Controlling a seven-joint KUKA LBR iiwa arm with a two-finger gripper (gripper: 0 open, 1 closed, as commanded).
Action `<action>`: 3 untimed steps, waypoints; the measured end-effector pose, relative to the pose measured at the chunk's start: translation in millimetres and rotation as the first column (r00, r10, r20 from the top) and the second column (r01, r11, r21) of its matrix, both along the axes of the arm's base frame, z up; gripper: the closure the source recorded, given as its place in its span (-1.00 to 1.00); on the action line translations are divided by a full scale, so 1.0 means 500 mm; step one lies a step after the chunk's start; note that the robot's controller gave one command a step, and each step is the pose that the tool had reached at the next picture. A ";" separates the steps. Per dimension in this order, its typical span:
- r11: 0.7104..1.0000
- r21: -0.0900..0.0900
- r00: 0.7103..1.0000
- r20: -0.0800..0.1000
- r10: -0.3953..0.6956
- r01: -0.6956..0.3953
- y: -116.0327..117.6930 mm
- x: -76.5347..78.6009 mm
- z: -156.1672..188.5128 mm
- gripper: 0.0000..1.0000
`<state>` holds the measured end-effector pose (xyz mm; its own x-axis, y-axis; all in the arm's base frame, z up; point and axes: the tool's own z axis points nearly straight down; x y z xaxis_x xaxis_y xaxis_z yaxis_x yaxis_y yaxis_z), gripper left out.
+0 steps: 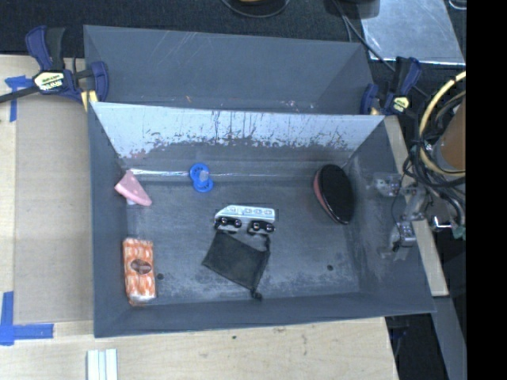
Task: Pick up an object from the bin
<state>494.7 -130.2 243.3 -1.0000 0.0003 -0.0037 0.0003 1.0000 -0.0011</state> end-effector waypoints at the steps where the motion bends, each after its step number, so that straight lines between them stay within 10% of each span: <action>1: 0.993 -0.001 0.993 -0.001 0.121 -0.121 0.009 0.061 -0.191 -1.00; 2: 1.000 0.002 1.000 0.001 0.026 -0.026 0.105 0.077 -0.232 -1.00; 3: 0.980 -0.001 0.980 0.000 0.199 -0.199 0.106 0.129 -0.345 -1.00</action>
Offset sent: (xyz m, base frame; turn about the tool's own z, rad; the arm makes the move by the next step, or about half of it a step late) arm 0.0375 0.0500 -0.1160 -0.0225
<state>559.4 -77.4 70.6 -0.9800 -0.1990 -0.0039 -0.1990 0.9800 -0.0018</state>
